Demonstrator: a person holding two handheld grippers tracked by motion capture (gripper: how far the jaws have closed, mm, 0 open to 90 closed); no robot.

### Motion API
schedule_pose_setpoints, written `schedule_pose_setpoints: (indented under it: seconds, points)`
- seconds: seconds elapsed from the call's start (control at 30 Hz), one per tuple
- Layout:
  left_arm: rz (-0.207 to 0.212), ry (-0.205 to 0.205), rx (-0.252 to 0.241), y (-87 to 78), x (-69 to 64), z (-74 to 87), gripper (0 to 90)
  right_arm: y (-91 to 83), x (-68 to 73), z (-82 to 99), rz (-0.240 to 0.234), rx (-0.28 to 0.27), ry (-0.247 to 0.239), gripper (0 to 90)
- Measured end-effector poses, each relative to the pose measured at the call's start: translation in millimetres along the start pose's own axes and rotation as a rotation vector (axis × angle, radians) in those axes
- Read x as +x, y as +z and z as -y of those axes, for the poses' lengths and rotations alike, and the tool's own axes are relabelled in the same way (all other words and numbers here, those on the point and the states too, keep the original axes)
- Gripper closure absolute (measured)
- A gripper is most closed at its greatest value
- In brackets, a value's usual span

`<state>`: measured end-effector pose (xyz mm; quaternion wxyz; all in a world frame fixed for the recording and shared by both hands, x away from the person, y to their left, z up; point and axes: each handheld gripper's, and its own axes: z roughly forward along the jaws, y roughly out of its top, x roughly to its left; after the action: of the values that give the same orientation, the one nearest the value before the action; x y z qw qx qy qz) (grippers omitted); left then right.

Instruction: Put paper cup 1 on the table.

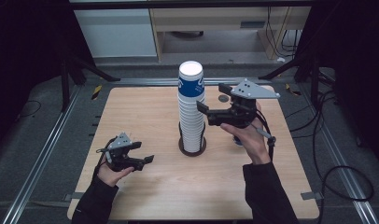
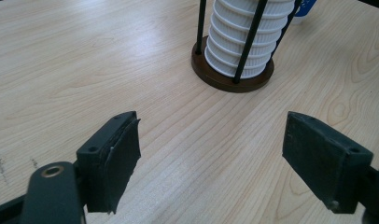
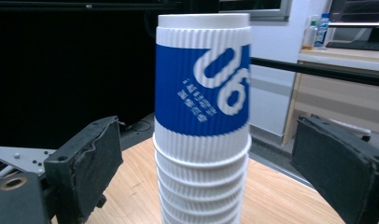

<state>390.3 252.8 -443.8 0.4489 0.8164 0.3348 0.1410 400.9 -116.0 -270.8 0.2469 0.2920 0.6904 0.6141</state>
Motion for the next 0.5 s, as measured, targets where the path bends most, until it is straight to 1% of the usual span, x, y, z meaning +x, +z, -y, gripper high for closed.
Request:
schedule_pose_setpoints:
  seconds: [0.07,0.13,0.37,0.5]
  points:
    - [-0.001,0.005,0.002,-0.6,-0.2,-0.6,18.4,6.5,1.2,-1.2,-0.001,0.004,-0.006,8.6]
    - [0.0,0.0,-0.001,-0.5,-0.1,-0.7,18.4,11.9,2.4,-1.9,-0.003,0.006,-0.002,8.6]
    - [0.002,0.0,0.003,0.4,0.1,-0.3,18.4,26.0,4.1,-2.5,-0.012,0.021,0.0,8.5]
    - [0.003,0.001,0.004,0.7,-0.3,-0.3,18.4,32.9,3.2,-1.5,-0.004,0.024,0.013,8.4]
